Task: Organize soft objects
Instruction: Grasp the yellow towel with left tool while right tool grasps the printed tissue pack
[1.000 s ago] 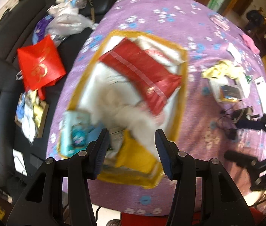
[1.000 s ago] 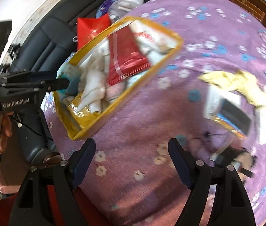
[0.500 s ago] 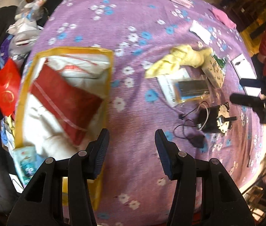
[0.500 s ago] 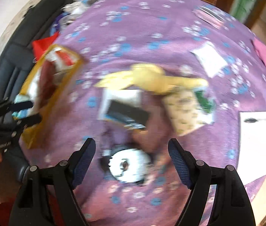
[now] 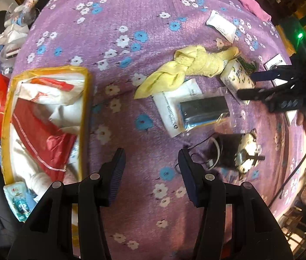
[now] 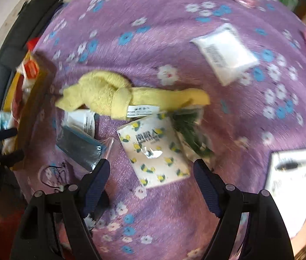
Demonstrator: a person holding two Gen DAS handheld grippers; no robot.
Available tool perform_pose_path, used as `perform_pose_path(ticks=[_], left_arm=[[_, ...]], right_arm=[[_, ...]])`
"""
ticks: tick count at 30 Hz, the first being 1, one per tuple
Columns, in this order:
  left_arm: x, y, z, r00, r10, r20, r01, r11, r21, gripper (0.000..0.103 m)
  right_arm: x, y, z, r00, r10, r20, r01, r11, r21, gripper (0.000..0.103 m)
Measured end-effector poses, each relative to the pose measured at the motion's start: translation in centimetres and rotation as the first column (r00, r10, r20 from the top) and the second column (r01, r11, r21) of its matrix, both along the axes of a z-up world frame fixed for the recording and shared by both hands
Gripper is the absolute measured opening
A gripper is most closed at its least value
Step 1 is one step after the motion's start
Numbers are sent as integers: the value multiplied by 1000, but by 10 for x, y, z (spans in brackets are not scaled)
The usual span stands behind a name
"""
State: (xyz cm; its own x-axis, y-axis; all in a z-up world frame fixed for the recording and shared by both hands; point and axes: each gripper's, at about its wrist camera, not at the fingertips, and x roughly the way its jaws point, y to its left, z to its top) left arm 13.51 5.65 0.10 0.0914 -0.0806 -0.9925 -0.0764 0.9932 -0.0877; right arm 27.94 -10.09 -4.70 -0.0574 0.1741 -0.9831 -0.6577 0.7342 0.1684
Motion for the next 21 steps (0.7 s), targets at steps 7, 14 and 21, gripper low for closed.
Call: perform_pose_path(ticks=[7,14,21], left_arm=[[33,-29,-1,987,-159,18,158,987,36,50],[84,-59,8,936,-342,83,337,939,76,50],[130,-93,-23,868,-496,25,494,867,74,50]], right_arm=[[3,1,-15,996,-37,80,37,999,2,65],[-11,-15,-6,996,-79,40,78,996,37,54],[-19,-29,-11,983,-146,-108,152,987,53,54]])
